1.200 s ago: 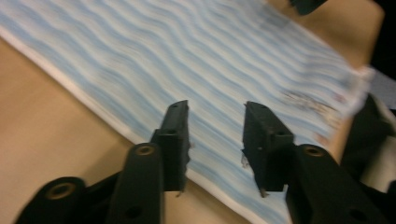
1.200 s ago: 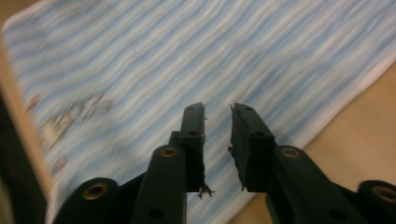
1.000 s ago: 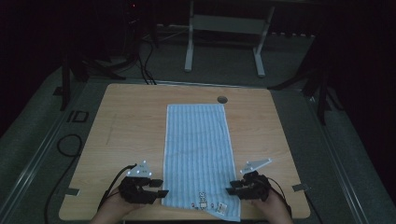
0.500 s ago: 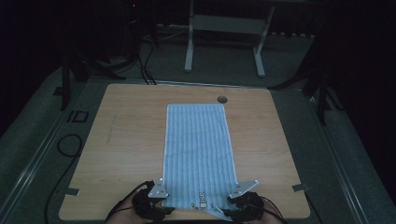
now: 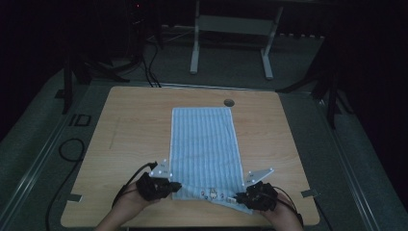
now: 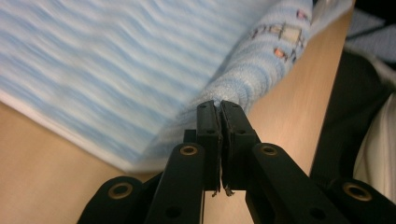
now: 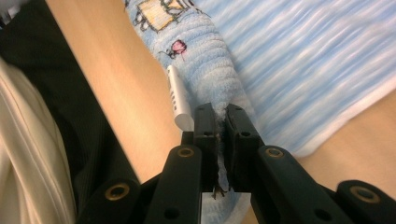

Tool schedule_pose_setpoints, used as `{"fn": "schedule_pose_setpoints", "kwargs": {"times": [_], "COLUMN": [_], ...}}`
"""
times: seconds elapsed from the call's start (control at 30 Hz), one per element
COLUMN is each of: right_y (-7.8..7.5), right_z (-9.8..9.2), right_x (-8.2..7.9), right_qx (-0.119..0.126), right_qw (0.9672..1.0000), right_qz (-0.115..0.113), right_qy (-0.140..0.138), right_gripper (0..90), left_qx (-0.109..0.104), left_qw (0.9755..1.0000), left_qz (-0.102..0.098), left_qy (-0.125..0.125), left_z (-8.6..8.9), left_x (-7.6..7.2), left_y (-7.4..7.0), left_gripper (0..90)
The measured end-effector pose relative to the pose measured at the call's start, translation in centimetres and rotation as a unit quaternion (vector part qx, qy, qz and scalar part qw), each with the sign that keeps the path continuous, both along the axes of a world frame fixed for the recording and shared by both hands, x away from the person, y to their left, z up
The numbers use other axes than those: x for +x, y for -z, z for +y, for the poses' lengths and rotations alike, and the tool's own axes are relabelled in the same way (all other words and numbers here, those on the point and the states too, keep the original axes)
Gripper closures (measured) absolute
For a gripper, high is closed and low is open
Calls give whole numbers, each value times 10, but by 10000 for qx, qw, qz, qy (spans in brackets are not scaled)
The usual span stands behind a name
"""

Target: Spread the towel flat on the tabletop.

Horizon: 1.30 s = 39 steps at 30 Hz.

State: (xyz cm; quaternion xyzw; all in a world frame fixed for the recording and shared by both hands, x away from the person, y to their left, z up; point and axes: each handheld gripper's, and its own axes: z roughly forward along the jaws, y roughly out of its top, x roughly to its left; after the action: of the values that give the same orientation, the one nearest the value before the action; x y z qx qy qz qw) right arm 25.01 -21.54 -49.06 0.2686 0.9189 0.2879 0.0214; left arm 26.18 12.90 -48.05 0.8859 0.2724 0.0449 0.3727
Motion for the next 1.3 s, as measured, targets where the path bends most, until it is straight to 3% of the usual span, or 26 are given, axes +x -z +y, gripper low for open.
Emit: {"fn": "schedule_pose_setpoints", "kwargs": {"times": [0.07, 0.13, 0.33, 0.43, 0.5, 0.6, 0.7, 0.8, 0.9, 0.97, 1.03, 1.27, 1.3], "right_y": [-5, -4, 16, 27, 32, 35, 30, 22, 13, 8, 8, 18, 19], "right_z": [-3, -5, -6, -7, -7, -10, -14, -20, -30, -37, -41, -45, -45], "right_x": [9, 20, 53, 67, 75, 84, 87, 83, 78, 74, 71, 68, 68], "right_qx": [69, 119, 79, 20, 15, 61, 59, 90, 177, 261, 268, 179, 162], "right_qw": [10000, 9998, 9990, 9983, 9975, 9967, 9963, 9962, 9948, 9933, 9930, 9920, 9920], "right_qz": [8, 84, 265, 323, 393, 425, 329, 171, 20, -7, 5, 104, 114], "right_qy": [13, 104, 364, 488, 582, 682, 790, 844, 1001, 1127, 1154, 1245, 1250], "right_gripper": [837, 836, 826, 823, 817, 773, 713, 658, 596, 596, 599, 533, 520], "left_qx": [-16, -33, 344, 303, 122, 122, -58, -171, -212, -146, 108, 530, 515], "left_qw": [10000, 9995, 9963, 9944, 9939, 9930, 9936, 9960, 9981, 9992, 9994, 9979, 9979], "left_qz": [55, 302, 695, 904, 966, 928, 733, 460, 322, 333, 301, 299, 329], "left_qy": [-76, -55, -362, -458, -521, -722, -859, -744, -488, -139, 110, 213, 234], "left_z": [0, -2, -17, -19, -17, -12, 2, 13, 15, 9, 1, -16, -18], "left_x": [16, 36, 85, 100, 105, 108, 101, 83, 62, 51, 45, 55, 57], "left_y": [-3, 1, 37, 54, 60, 57, 40, 21, 10, 11, 17, 39, 42], "left_gripper": [874, 873, 866, 851, 814, 696, 631, 615, 616, 635, 637, 636, 636]}}
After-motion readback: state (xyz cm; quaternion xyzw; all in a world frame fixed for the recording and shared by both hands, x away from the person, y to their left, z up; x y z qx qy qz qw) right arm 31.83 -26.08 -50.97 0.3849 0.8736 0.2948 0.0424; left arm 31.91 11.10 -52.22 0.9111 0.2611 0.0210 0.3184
